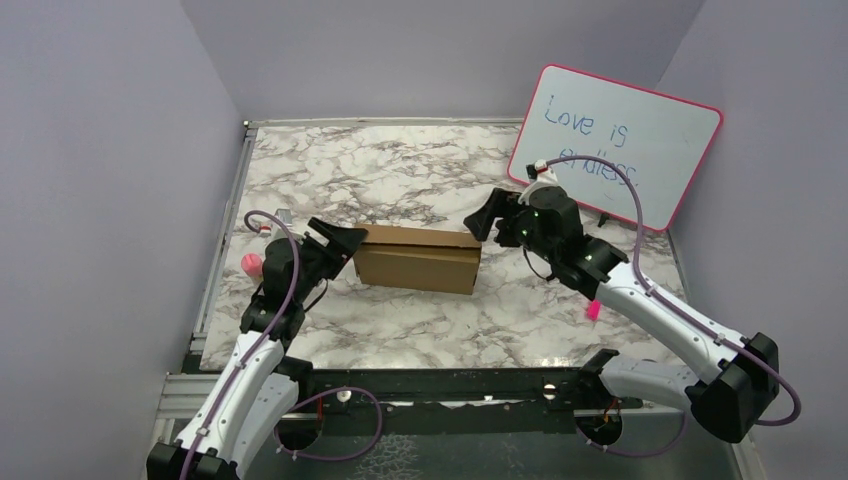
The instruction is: Fold the paper box
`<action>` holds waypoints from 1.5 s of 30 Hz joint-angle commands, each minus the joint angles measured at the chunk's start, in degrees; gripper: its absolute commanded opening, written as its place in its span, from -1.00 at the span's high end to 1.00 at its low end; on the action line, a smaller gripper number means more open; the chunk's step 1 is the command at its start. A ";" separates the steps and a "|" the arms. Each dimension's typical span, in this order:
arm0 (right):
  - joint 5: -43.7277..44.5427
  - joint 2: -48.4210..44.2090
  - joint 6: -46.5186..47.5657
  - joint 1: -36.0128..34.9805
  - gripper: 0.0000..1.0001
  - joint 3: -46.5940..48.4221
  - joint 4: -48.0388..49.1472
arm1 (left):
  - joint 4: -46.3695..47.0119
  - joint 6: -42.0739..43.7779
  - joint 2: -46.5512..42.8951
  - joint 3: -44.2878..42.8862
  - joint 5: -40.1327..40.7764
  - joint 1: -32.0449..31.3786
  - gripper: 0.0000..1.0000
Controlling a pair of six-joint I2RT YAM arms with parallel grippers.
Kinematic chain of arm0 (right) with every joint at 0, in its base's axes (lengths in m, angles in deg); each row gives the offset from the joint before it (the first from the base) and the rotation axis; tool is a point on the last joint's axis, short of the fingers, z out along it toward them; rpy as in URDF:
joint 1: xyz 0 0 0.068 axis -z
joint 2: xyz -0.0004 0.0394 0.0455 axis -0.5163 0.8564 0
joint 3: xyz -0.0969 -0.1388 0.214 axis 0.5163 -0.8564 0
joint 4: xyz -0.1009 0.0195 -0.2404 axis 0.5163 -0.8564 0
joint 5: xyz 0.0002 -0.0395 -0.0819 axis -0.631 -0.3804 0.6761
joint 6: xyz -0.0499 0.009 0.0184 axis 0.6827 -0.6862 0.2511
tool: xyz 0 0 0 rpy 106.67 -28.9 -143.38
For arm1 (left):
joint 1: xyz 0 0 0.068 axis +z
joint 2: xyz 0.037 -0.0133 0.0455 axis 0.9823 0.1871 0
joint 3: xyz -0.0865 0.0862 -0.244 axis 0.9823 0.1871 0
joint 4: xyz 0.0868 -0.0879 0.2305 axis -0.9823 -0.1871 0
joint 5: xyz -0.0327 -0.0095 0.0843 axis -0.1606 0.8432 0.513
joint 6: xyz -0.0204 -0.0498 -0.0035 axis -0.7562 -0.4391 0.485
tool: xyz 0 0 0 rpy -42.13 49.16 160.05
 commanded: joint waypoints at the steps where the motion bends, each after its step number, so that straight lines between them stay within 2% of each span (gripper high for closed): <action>1: -5.45 -1.99 -1.06 1.28 -0.66 -1.40 -0.77 | -6.22 0.31 -1.04 -0.63 0.08 0.21 -0.50; 9: -7.28 -5.30 -1.19 2.14 -0.63 -7.72 0.80 | -5.04 0.32 1.26 -0.95 -1.49 0.25 -0.50; 19: -12.56 -8.12 -0.92 2.49 -0.47 -22.02 14.42 | -1.95 -0.11 3.19 0.28 -2.96 0.21 -0.48; 27: -15.78 -6.42 -0.48 2.55 -0.43 -28.71 25.20 | 9.78 -2.10 6.51 3.08 -4.03 0.27 -0.39; 33: -15.20 -4.12 1.20 2.57 -0.37 -30.35 32.24 | 19.70 -0.83 13.33 2.48 -4.08 0.25 -0.38; 41: -14.66 -0.16 5.03 2.83 -0.35 -27.80 37.19 | 20.75 6.42 18.52 -2.40 -2.61 1.58 -0.47; 45: -14.12 0.50 6.80 3.07 -0.40 -25.08 35.47 | 20.70 7.40 18.96 -3.41 -5.32 4.51 -0.55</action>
